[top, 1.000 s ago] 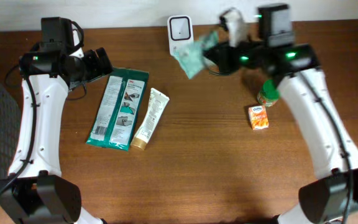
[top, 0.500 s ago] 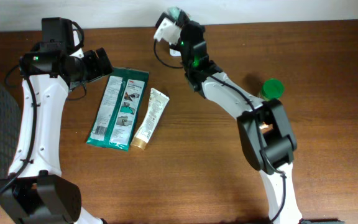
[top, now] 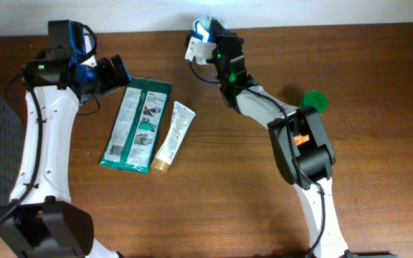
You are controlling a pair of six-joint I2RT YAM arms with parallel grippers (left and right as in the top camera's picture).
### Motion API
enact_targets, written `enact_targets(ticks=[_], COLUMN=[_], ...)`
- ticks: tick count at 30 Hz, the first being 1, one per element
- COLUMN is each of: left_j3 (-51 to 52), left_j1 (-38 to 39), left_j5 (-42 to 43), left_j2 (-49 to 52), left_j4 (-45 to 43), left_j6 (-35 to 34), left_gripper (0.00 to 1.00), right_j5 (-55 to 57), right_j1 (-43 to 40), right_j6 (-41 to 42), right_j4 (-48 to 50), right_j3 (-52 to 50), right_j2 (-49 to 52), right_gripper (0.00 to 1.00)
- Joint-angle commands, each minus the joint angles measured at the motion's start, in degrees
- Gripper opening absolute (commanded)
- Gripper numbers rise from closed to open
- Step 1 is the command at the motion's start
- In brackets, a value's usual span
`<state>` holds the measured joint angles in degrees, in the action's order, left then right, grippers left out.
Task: Scan the item barcode
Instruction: 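Present the sachet to the scanner with the right gripper, then place the sachet beside the tissue pack with the right gripper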
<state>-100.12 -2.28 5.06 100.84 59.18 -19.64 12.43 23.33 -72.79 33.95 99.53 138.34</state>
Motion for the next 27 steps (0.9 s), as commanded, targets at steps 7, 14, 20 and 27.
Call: enact_targets(ticks=[7, 14, 20, 27], left_j3=[0.1, 0.1, 0.1, 0.1], left_j1=[-0.1, -0.1, -0.1, -0.1], left_j5=[-0.4, -0.4, -0.4, -0.4], left_j2=[0.3, 0.3, 0.3, 0.3], left_j4=[0.1, 0.1, 0.1, 0.1], left_j6=[0.5, 0.5, 0.5, 0.5], left_gripper=[0.99, 0.99, 0.99, 0.99], right_j5=[-1.3, 2.7, 1.0, -8.2], right_j1=[0.3, 0.4, 0.1, -0.8], right_j6=[-2.3, 2.3, 21.7, 59.6], right_j4=[1.9, 3.7, -15.0, -49.2], right_j3=[0.9, 0.9, 0.9, 0.9], right_j2=[0.9, -1.2, -13.8, -35.6], right_gripper=[0.04, 0.04, 0.04, 0.04])
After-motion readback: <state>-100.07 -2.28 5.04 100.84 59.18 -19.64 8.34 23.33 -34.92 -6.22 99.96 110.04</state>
